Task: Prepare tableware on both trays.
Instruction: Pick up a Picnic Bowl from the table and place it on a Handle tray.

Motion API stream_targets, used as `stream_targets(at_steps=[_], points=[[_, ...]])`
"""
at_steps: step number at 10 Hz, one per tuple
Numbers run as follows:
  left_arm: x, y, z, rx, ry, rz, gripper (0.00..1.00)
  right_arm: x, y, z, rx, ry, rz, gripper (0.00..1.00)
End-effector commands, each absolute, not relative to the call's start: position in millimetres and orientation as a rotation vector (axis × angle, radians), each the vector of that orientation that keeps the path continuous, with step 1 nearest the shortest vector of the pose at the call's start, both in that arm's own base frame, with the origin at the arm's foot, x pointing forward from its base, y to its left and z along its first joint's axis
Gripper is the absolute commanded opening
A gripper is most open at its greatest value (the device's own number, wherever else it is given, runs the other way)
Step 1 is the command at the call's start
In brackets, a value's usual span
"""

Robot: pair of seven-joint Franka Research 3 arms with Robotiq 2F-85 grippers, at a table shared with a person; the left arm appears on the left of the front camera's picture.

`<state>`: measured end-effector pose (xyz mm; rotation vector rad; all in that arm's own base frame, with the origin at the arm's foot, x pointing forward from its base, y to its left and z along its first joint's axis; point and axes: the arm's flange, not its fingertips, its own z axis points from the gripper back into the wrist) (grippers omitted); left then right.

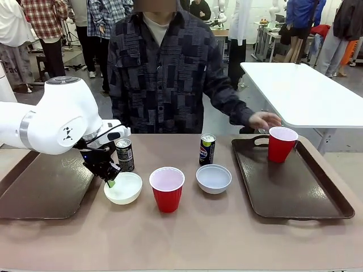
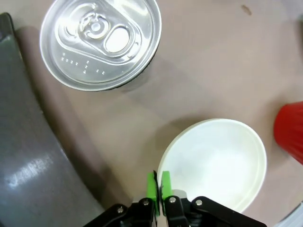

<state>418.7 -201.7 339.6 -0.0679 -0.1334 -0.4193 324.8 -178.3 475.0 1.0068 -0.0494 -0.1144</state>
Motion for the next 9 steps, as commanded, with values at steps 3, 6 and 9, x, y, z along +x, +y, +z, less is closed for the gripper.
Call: stream_targets(at_steps=[3, 6, 9], points=[[410, -200, 354, -0.049, -0.071, -0.403, 0.00, 325, -179, 476, 1.031, -0.056, -0.117, 1.00], [387, -184, 428, -0.093, -0.065, -0.409, 0.00, 325, -179, 476, 1.031, -0.056, -0.117, 1.00], [376, -177, 487, -0.116, -0.136, -0.416, 0.00, 325, -179, 476, 1.031, -0.056, -0.117, 1.00]])
